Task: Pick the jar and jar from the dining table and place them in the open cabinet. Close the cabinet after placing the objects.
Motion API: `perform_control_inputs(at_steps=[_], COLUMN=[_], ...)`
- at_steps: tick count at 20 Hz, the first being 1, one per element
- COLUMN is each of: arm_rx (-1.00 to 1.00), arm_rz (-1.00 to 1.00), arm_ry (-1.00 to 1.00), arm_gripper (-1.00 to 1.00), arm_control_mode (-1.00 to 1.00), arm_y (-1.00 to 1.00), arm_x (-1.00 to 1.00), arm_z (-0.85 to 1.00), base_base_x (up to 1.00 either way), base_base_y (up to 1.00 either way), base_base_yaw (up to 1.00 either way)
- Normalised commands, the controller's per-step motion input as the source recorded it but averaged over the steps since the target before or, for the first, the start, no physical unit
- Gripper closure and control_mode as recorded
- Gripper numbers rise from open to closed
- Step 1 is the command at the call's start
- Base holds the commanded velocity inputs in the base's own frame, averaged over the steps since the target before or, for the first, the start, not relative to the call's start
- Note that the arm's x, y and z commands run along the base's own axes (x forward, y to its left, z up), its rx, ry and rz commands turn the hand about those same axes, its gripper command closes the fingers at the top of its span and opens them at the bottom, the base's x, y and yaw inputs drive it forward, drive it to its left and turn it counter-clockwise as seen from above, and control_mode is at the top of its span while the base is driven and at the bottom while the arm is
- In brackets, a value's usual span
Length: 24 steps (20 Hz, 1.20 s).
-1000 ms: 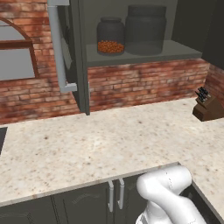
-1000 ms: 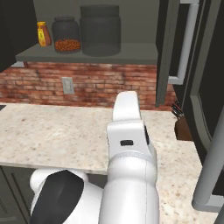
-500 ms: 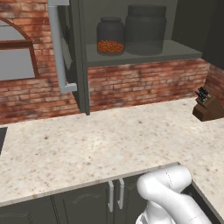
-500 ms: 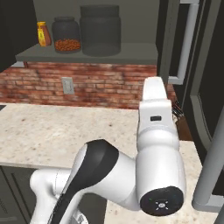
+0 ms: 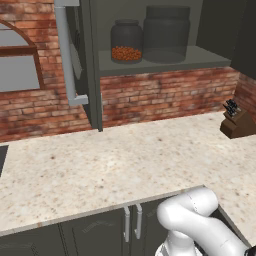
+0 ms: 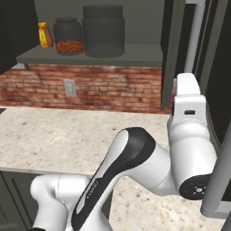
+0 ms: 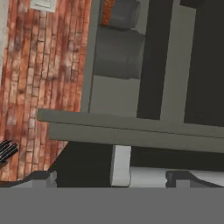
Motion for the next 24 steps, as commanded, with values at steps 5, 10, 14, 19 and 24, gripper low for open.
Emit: perform_control_inputs(at_steps=[5, 10, 14, 19, 24], arm_rx=[0.04, 0.04, 0.02, 0.0, -0.09], arm_rz=[0.05, 0.04, 0.19, 0.39, 0.42], arm_ry=[0.0, 0.0, 0.15, 0.3, 0.15], arm_gripper=[-1.0, -1.0, -1.0, -1.0, -1.0], arm_control_mode=[-1.0, -1.0, -1.0, -1.0, -1.0], arm_y=[-0.45, -0.12, 0.46, 0.88, 1.0], arm_x=[0.6, 0.72, 0.97, 0.5, -0.24], arm_z=[0.0, -0.01, -0.21, -0.3, -0.14], base_base_x=[0.0, 0.0, 0.0, 0.0, 0.0], base_base_y=[0.0, 0.0, 0.0, 0.0, 0.0], base_base_yaw=[0.0, 0.0, 0.0, 0.0, 0.0])
